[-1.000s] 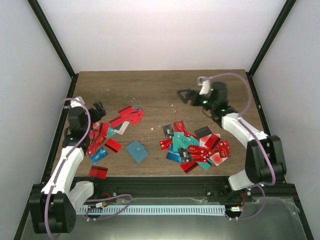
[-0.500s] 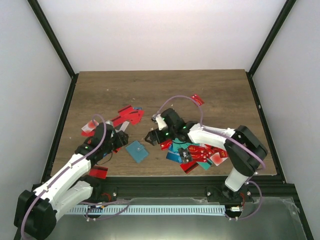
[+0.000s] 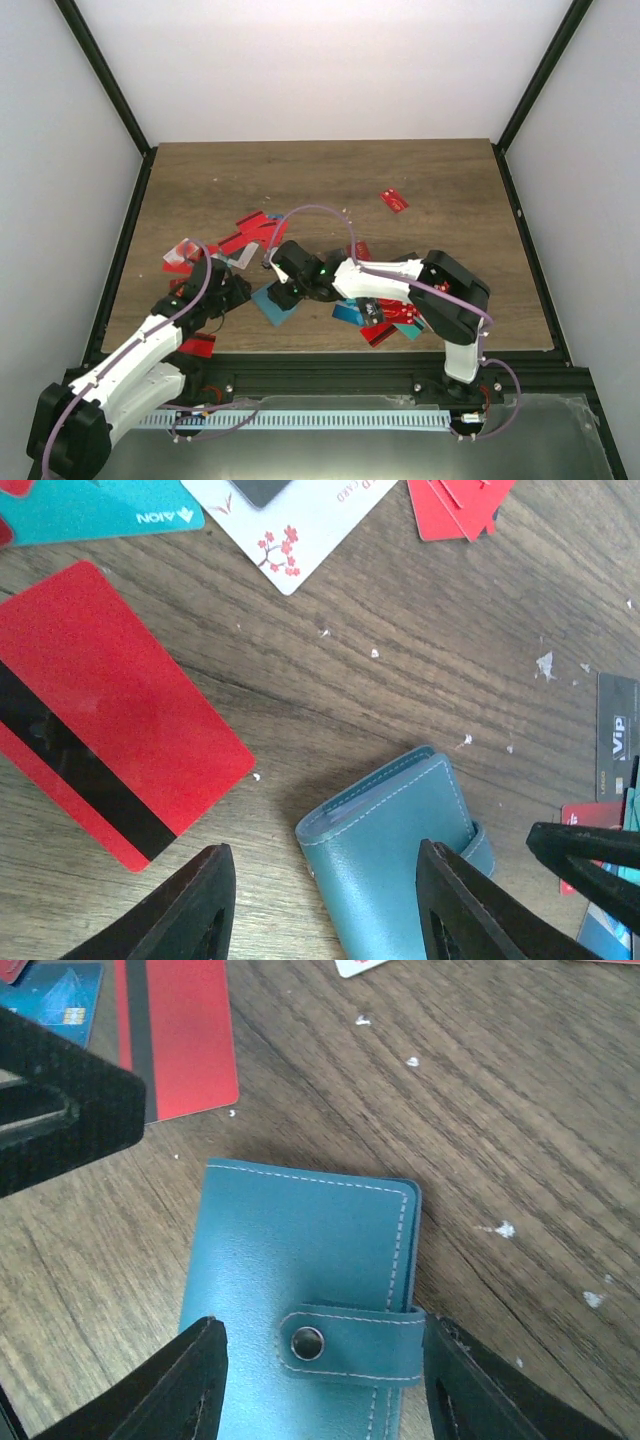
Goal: Put the credit cards into the card holder
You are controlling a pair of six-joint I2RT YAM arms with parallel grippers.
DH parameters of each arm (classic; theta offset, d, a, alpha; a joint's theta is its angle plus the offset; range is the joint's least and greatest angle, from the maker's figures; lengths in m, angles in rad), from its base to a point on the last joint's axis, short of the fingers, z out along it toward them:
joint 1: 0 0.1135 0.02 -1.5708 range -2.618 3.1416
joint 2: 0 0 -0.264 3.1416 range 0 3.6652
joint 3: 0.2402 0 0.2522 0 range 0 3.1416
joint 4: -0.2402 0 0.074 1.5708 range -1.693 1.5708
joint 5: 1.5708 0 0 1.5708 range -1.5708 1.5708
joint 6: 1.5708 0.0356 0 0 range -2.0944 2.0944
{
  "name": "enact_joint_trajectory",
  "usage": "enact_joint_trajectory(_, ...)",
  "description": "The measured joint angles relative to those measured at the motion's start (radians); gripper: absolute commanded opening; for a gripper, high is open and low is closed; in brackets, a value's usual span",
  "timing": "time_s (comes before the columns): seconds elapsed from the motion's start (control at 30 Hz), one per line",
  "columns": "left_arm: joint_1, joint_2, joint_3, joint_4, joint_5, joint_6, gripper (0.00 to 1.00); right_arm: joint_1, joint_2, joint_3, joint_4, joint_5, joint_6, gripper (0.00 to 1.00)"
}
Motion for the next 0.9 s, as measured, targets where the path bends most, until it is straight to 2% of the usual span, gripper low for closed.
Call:
enact_joint_trajectory(0.47,-0.014,0.005,-0.056,0.037,0.038,-0.032,0.49,0.045,0.034,0.008,-0.041,0.037,-0.015,0.50)
enact_joint_trajectory(0.9,-0.071,-0.005,-0.081,0.052,0.031,-0.066,0.48,0.053,0.048,0.008,-0.037,0.108,-0.061,0.48)
